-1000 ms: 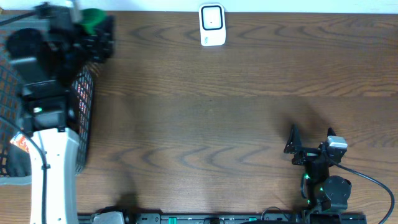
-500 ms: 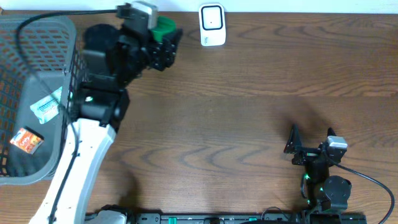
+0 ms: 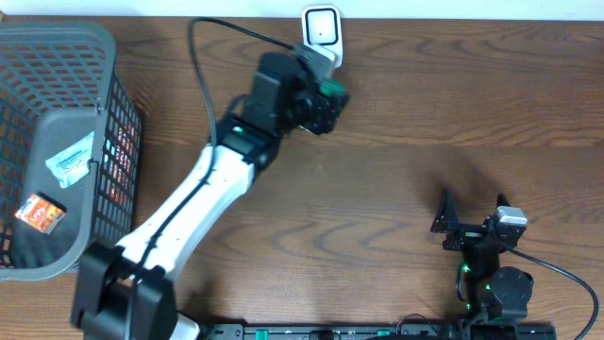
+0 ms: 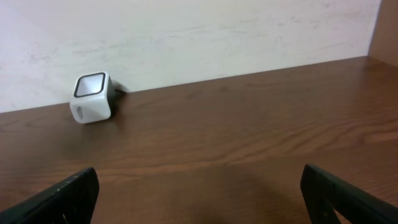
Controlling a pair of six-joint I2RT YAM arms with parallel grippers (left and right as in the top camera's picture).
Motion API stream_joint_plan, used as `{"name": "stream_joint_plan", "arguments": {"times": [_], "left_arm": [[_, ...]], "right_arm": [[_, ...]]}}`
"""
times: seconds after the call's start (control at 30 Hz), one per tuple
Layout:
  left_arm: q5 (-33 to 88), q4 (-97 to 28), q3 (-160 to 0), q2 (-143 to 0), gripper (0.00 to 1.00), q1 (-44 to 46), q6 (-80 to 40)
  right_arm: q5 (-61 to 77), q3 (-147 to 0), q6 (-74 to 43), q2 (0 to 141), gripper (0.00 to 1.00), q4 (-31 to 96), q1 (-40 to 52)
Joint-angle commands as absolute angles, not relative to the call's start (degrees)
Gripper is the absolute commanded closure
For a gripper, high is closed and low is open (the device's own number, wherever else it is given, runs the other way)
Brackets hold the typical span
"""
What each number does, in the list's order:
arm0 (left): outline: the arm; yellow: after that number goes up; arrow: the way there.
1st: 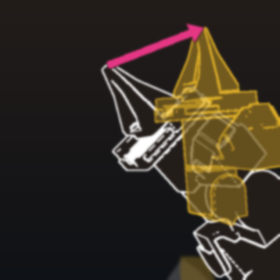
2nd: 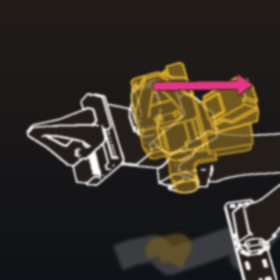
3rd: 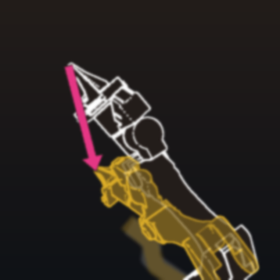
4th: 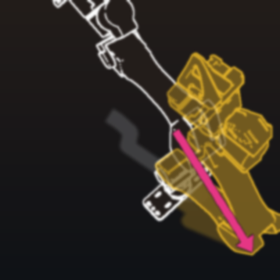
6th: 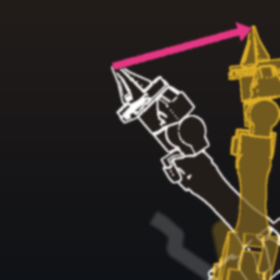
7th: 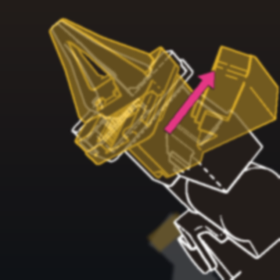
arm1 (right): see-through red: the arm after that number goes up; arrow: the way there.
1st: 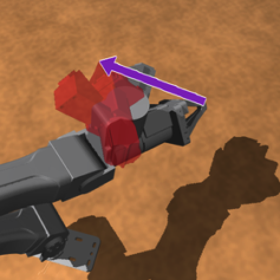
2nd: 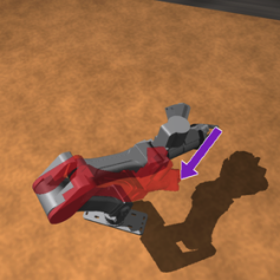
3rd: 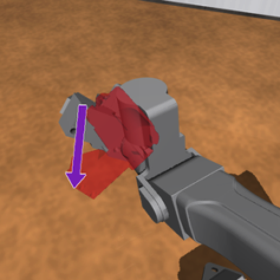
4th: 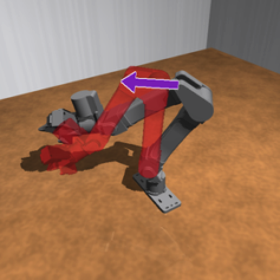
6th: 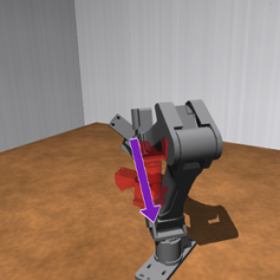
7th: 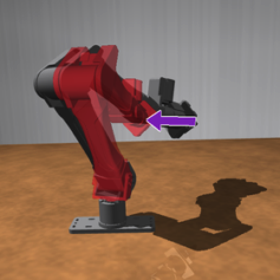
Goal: Scan the item barcode
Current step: 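Carry the jar with the left gripper past the white scanner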
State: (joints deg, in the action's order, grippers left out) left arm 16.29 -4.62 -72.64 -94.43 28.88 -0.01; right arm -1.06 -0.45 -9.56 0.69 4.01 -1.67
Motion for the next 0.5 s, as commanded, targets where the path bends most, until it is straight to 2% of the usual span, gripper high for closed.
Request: {"name": "stream_joint_plan", "arguments": {"times": [0.0,0.47], "left_arm": [[15.6,-4.1,-72.7,-99.3,0.32,31.4,0.1],[15.6,-4.2,-72.7,-114.5,0.32,37.1,-0.3]], "right_arm": [[-1.4,-0.3,-8.7,0.3,0.01,4.1,-1.1],[-1.4,-0.3,-8.7,0.3,0.01,4.1,-1.1]]}}
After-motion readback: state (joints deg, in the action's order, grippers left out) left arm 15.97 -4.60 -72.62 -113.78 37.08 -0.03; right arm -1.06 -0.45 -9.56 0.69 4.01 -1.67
